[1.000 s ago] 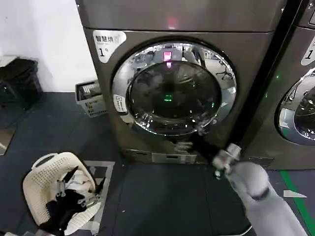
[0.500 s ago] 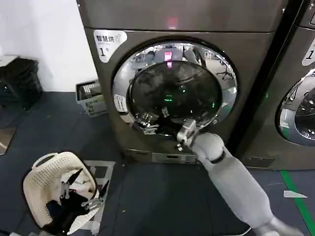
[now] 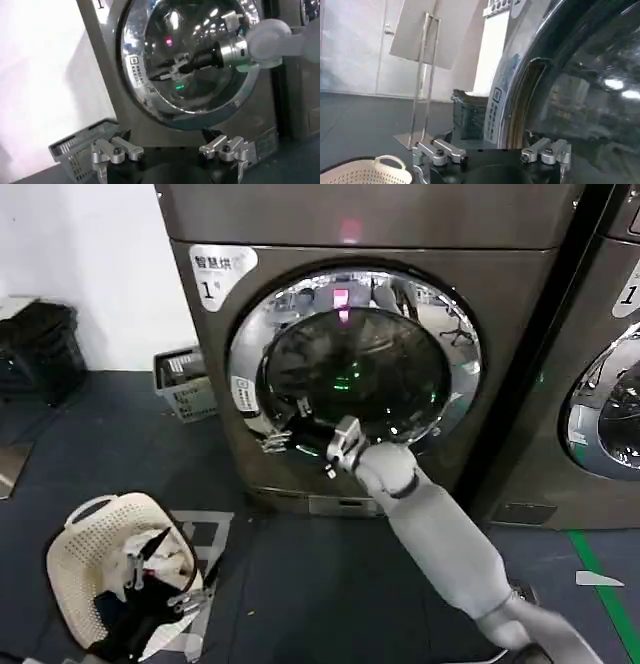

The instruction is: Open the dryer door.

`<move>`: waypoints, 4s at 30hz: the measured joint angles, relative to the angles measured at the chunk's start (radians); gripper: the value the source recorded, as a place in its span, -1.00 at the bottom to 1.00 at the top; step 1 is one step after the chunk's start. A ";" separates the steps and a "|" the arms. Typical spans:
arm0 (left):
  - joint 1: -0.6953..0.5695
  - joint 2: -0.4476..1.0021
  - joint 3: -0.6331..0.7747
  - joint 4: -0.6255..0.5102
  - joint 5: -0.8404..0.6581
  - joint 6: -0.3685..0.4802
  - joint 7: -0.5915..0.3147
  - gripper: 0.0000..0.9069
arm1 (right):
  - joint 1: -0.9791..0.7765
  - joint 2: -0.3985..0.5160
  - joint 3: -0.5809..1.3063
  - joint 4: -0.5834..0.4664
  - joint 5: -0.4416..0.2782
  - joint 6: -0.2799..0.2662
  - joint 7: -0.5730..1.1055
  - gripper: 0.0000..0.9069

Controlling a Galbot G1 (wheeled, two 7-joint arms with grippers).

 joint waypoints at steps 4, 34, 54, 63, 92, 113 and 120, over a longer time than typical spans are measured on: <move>-0.003 -0.001 0.000 0.001 0.000 0.000 0.002 1.00 | 0.010 0.007 -0.006 -0.018 0.014 0.002 -0.003 1.00; -0.084 0.045 -0.028 0.062 -0.001 0.127 0.078 1.00 | -0.014 -0.042 0.015 -0.010 0.052 0.022 -0.262 1.00; -0.228 0.125 -0.141 0.178 -0.208 0.201 0.269 1.00 | -0.108 -0.132 0.088 0.107 0.081 0.060 -0.618 1.00; -0.337 0.193 -0.223 0.281 -0.366 0.214 0.360 1.00 | -0.199 -0.185 0.127 0.207 0.065 0.068 -0.677 1.00; -0.756 0.538 0.141 0.585 -0.649 0.140 0.301 1.00 | -0.667 -0.374 0.555 0.531 0.085 0.210 -0.963 1.00; -1.132 0.524 0.738 0.654 -0.626 0.096 0.316 1.00 | -0.813 -0.388 1.276 0.314 0.152 0.204 -0.967 1.00; -1.223 0.482 0.871 0.663 -0.622 0.091 0.343 1.00 | -0.871 -0.342 1.522 0.274 0.273 0.209 -0.719 1.00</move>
